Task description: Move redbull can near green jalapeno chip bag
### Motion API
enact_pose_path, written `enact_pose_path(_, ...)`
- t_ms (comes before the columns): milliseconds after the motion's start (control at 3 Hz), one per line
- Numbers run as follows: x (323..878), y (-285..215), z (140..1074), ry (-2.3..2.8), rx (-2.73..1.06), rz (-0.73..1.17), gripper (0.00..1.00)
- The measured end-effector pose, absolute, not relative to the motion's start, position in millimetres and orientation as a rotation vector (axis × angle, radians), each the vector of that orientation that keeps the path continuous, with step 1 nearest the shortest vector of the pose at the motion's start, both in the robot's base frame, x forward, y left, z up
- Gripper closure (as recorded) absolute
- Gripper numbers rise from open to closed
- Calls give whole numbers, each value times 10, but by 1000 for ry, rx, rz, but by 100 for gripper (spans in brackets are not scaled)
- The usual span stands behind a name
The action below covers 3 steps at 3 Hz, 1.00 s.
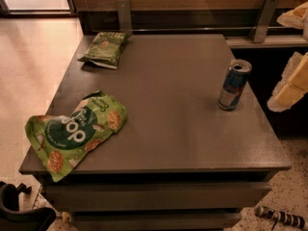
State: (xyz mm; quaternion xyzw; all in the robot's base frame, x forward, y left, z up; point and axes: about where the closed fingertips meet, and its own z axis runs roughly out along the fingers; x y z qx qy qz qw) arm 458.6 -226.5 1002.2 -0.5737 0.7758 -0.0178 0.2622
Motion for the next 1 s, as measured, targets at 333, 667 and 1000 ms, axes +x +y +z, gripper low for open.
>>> enact_pose_path(333, 4867, -2661, 9996, 2008, -1350, 104, 0)
enact_pose_path(667, 5018, -2856, 10003, 1912, -1201, 218, 0)
enact_pose_path(1000, 5041, -2785, 9869, 1837, -1132, 308, 0)
